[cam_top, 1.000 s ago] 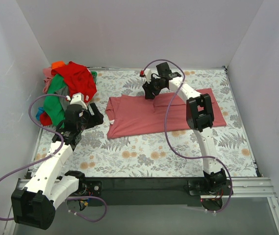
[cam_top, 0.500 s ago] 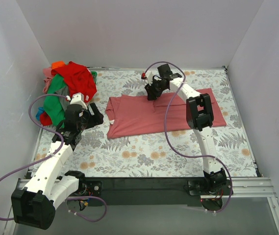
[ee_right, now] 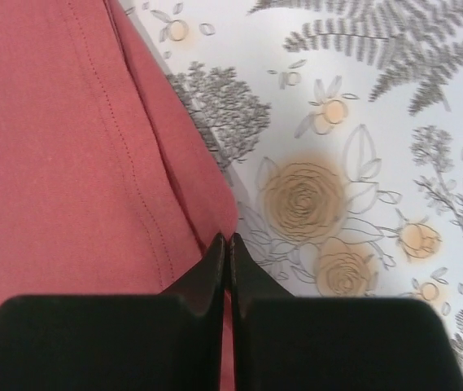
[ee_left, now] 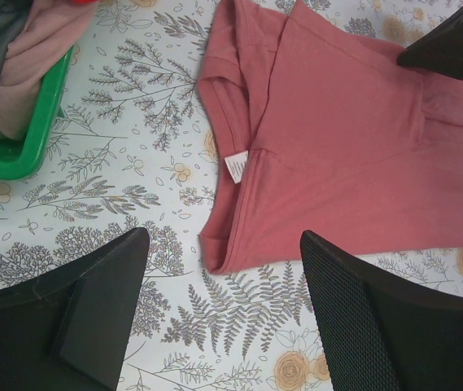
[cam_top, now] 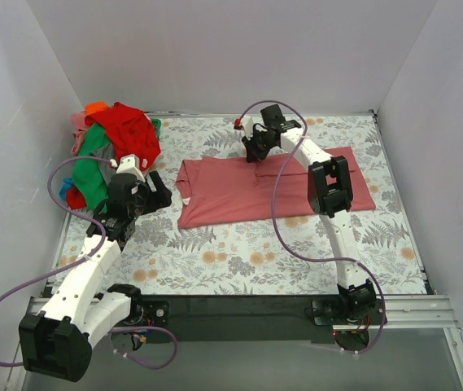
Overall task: Fold and stack the t-shirts
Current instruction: Fold the tshirt
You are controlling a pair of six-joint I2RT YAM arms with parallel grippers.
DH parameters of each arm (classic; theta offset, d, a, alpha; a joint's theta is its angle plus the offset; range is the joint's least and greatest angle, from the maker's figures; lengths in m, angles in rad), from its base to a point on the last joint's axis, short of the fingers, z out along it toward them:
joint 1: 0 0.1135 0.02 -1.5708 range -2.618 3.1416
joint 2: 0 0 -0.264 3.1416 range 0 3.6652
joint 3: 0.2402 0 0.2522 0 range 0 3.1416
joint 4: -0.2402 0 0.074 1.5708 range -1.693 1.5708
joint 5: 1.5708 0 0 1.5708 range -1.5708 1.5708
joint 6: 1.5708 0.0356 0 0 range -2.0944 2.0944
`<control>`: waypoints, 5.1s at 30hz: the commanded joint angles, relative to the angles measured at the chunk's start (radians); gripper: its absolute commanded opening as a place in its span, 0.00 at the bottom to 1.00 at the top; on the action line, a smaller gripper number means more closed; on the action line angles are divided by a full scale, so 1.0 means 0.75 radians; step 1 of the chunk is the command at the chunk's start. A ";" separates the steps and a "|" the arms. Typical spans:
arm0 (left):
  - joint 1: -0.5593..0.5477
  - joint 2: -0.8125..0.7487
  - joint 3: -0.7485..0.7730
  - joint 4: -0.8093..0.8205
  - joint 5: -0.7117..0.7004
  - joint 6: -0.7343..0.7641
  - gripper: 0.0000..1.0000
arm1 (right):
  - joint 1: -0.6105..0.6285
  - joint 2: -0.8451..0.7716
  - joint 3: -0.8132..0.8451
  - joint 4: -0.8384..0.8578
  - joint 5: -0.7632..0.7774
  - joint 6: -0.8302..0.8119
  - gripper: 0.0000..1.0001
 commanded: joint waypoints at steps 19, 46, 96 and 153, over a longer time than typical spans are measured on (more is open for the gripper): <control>0.005 0.027 -0.016 0.019 -0.010 0.021 0.74 | -0.135 0.047 0.156 0.420 0.564 0.293 0.01; 0.005 -0.085 -0.022 0.041 0.054 0.009 0.81 | -0.177 -1.286 -1.318 0.142 0.061 -0.377 0.78; 0.005 -0.171 -0.028 0.066 0.137 0.004 0.82 | -0.210 -1.037 -1.515 0.271 0.755 -0.361 0.57; -0.109 1.544 0.935 -0.024 0.074 -0.836 0.56 | -0.370 -1.264 -1.480 0.129 -0.344 -0.026 0.63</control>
